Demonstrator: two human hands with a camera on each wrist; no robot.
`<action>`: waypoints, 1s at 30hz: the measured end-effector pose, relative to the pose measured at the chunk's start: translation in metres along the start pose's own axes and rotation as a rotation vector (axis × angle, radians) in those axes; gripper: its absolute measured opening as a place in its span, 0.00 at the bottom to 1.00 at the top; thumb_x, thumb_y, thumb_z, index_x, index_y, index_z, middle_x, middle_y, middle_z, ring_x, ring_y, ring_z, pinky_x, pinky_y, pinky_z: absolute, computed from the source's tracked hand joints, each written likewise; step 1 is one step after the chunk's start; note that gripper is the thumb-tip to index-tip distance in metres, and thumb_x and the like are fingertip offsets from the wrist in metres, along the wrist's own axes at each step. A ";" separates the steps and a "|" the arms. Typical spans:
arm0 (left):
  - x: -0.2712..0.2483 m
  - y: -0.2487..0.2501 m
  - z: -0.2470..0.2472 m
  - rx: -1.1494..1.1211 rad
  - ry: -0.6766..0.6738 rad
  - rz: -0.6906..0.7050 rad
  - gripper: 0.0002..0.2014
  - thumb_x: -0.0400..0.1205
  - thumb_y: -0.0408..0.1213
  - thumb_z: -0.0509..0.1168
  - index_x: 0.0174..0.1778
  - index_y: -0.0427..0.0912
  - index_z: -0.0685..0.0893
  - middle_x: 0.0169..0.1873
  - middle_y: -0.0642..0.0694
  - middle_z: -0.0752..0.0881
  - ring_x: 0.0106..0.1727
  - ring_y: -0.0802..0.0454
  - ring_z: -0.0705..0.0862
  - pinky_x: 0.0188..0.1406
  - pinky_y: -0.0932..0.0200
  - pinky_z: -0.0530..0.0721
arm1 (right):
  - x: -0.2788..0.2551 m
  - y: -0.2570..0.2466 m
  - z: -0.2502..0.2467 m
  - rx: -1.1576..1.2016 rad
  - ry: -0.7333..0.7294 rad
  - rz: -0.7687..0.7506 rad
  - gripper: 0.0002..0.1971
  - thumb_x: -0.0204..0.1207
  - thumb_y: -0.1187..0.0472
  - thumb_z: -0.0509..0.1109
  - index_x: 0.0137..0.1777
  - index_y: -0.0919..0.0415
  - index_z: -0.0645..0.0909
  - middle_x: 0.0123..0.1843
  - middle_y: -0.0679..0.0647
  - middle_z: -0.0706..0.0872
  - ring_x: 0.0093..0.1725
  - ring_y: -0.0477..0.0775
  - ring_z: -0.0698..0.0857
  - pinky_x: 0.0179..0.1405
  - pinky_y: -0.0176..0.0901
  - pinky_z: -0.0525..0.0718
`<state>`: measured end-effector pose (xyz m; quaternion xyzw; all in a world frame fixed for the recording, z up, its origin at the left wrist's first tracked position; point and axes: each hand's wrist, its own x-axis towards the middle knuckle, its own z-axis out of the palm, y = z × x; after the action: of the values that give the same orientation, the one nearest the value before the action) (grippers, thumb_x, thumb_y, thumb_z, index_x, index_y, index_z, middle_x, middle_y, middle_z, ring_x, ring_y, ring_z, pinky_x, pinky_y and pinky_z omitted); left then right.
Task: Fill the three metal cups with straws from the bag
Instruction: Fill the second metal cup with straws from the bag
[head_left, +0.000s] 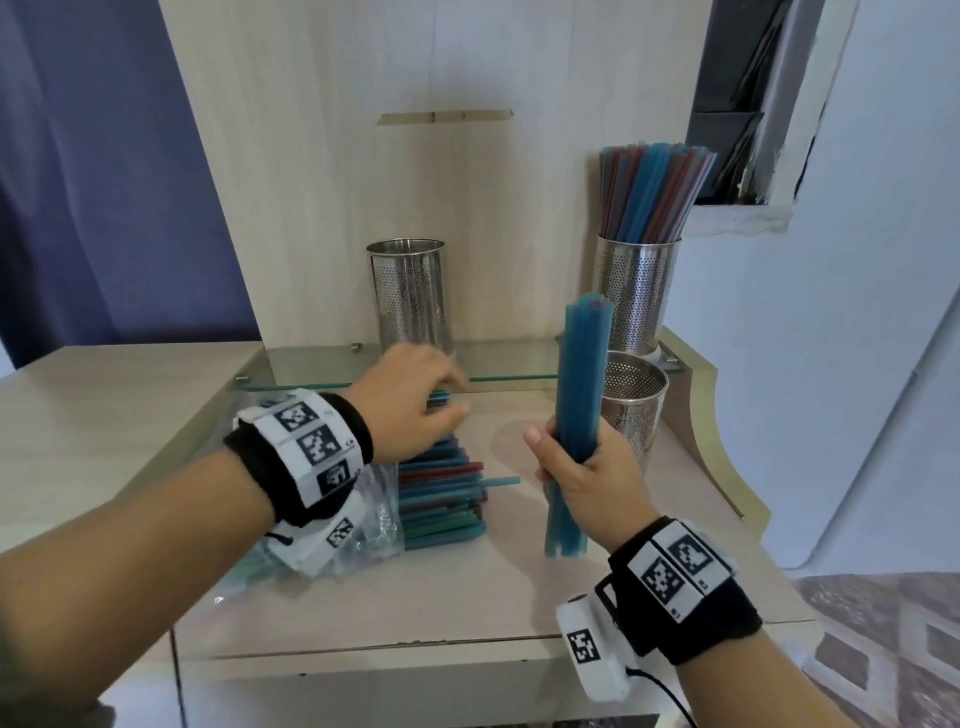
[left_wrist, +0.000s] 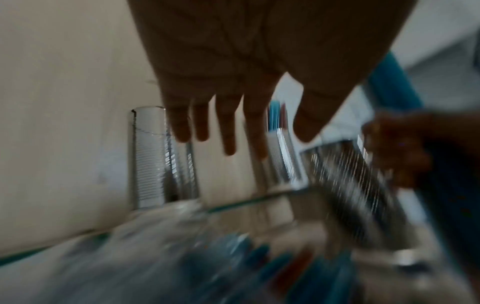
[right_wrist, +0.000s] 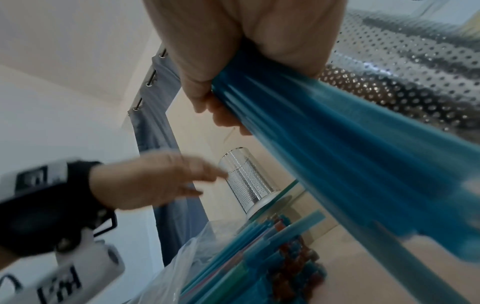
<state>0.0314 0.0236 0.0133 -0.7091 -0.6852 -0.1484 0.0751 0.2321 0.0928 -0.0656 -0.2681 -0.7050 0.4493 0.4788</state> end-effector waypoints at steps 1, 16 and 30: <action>-0.004 -0.008 0.011 0.189 -0.154 -0.097 0.25 0.81 0.60 0.57 0.69 0.51 0.77 0.73 0.46 0.72 0.75 0.46 0.65 0.78 0.43 0.64 | 0.000 0.001 0.001 -0.004 -0.006 0.001 0.09 0.74 0.53 0.75 0.41 0.56 0.79 0.27 0.45 0.82 0.29 0.42 0.82 0.35 0.35 0.84; -0.008 -0.024 0.057 0.496 -0.427 -0.179 0.28 0.75 0.61 0.65 0.66 0.48 0.83 0.83 0.44 0.53 0.83 0.35 0.46 0.80 0.37 0.50 | -0.004 0.009 0.003 0.064 -0.010 0.020 0.08 0.75 0.56 0.74 0.39 0.56 0.79 0.28 0.49 0.80 0.27 0.39 0.79 0.33 0.29 0.80; 0.011 -0.020 0.028 0.046 -0.136 -0.090 0.16 0.83 0.48 0.62 0.64 0.47 0.76 0.49 0.49 0.81 0.54 0.45 0.81 0.54 0.55 0.71 | -0.004 0.012 0.000 0.116 0.031 0.034 0.16 0.66 0.45 0.72 0.40 0.59 0.80 0.29 0.50 0.80 0.27 0.43 0.80 0.33 0.34 0.81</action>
<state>0.0146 0.0436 -0.0116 -0.6841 -0.7232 -0.0875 0.0381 0.2333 0.0946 -0.0781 -0.2588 -0.6656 0.4933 0.4967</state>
